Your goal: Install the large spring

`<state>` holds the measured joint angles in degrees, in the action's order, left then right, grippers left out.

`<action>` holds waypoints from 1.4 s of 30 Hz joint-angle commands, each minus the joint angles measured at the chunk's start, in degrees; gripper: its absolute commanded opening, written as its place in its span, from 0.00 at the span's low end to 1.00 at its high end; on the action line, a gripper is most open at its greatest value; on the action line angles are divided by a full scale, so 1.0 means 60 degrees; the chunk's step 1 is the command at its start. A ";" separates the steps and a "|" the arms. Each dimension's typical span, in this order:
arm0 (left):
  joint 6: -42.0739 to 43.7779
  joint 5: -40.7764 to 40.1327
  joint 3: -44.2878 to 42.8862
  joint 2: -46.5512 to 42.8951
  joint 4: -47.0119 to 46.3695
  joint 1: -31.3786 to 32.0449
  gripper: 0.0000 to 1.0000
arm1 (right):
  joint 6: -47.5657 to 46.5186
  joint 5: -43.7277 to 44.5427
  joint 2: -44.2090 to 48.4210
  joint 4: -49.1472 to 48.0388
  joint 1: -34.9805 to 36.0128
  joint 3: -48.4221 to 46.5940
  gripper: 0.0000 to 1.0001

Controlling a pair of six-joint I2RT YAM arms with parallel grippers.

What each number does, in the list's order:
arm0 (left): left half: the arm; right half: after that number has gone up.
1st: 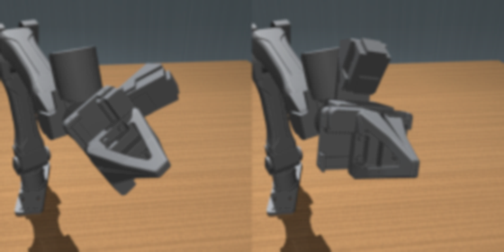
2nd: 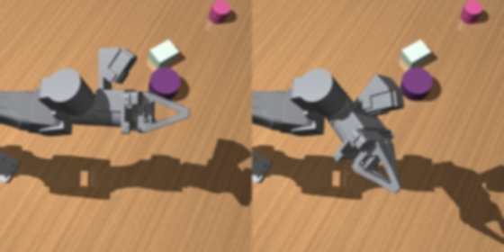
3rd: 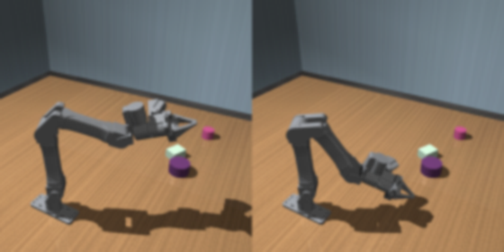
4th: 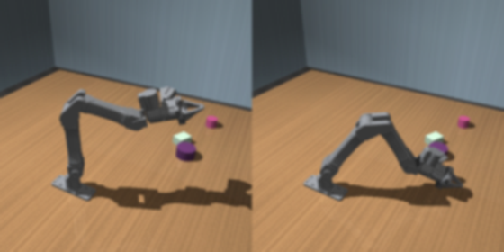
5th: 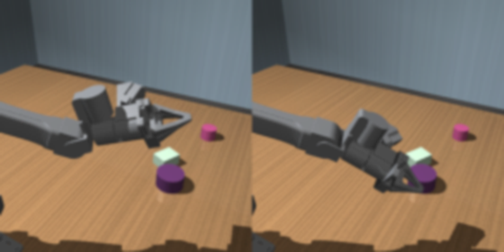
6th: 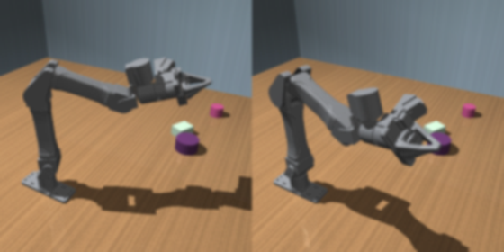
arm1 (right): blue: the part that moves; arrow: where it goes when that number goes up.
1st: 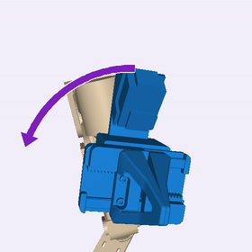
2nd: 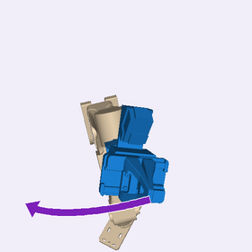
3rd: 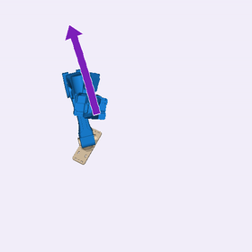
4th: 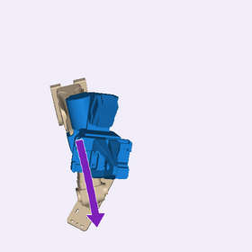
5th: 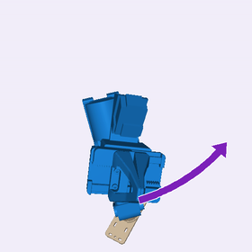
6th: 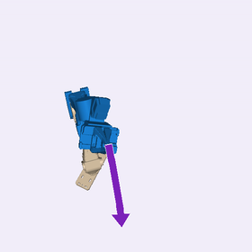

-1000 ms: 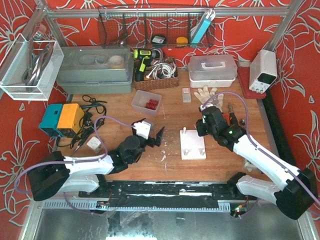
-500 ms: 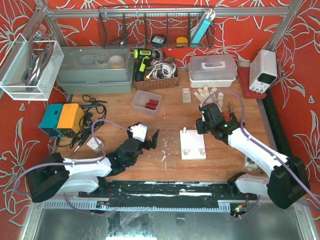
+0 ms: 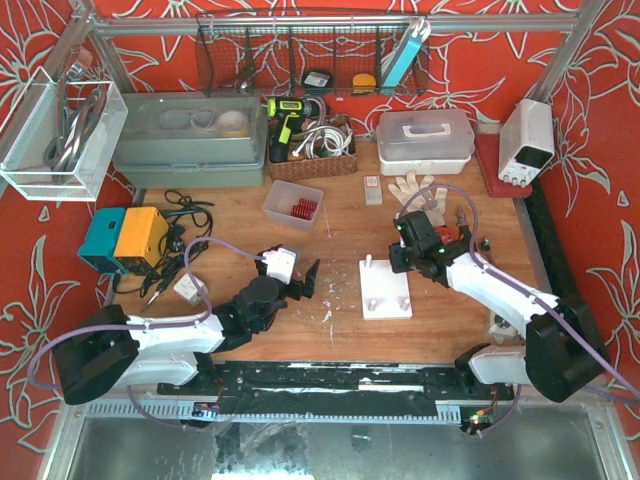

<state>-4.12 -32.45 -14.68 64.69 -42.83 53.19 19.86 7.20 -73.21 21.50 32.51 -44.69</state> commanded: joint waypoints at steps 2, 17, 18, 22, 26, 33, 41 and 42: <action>-0.0090 -0.0202 -0.0132 -0.0044 -0.0182 -0.0061 1.00 | 0.0177 -0.0023 -0.0368 -0.0677 -0.0030 0.0174 0.12; -0.0144 -0.0268 -0.0226 0.0208 -0.0131 -0.0147 1.00 | 0.0298 0.0086 -0.0017 0.0576 -0.0029 -0.0688 0.64; -0.0179 -0.0284 -0.0336 0.0250 0.0000 -0.0172 1.00 | 0.0256 0.0035 0.0311 0.0784 -0.0032 -0.0824 0.67; -0.0877 -0.0157 -0.0854 0.0322 0.0899 -0.0766 0.95 | 0.0023 -0.0129 0.1386 0.1131 -0.0029 -0.1145 0.83; -0.2589 0.1208 -0.1542 0.0246 0.2253 -0.2187 0.80 | 0.0182 0.0075 0.2516 0.0461 -0.0028 -0.0637 0.98; -0.3621 0.2578 -0.3233 0.1104 0.3451 -0.3939 0.54 | 0.0580 -0.0153 0.3590 -0.0783 -0.0032 0.0639 0.99; -0.3350 0.3470 -0.5345 0.3120 0.3922 -0.4529 0.44 | 0.0737 -0.0752 0.4093 -0.1039 -0.0015 0.0908 0.99; -0.3042 0.3604 -0.5757 0.3419 0.4277 -0.4593 0.43 | 0.0703 -0.0784 0.4170 -0.1064 -0.0001 0.0952 0.99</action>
<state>-25.58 -14.20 -41.52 80.01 -22.83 26.65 23.20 4.14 -50.41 17.45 32.51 -39.64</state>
